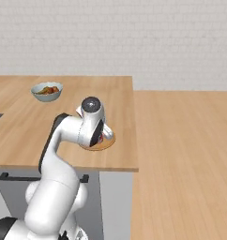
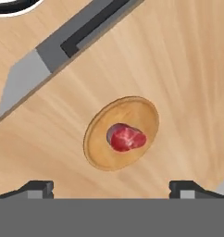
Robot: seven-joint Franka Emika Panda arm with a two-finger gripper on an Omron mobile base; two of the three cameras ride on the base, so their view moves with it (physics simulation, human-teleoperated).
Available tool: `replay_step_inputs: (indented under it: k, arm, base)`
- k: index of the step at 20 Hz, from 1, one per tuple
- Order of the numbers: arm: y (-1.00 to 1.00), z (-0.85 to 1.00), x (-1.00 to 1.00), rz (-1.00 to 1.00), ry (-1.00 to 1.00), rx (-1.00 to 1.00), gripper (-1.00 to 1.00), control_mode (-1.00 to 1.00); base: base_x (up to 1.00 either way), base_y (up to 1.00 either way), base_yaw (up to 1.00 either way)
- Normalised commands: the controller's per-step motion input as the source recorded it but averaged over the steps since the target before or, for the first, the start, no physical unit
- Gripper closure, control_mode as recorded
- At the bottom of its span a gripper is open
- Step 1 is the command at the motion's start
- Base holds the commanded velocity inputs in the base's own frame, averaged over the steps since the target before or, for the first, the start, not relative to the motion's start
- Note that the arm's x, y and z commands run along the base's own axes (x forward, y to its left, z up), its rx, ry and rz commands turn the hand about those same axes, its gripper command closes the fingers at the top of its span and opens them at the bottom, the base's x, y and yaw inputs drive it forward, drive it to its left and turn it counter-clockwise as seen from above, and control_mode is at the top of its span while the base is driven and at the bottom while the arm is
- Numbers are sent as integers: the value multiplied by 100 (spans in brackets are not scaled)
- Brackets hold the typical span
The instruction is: Pick up the knife from the drawer and place it on the cutting board. Then place the meat from the plate to the cutting board.
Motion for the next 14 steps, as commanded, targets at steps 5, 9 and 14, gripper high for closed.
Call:
replay_step_inputs:
  k: [5, 9, 14]
  arm:
    - [31, -3, 0, 57, 30, -46, -100, -100]
    - [48, -34, 0, 52, 26, -49, -100, -100]
    - [37, -64, -3, 22, 8, -10, -100, -100]
  base:
    - [0, 0, 0]
    - [0, 0, 0]
    - [0, 0, 0]
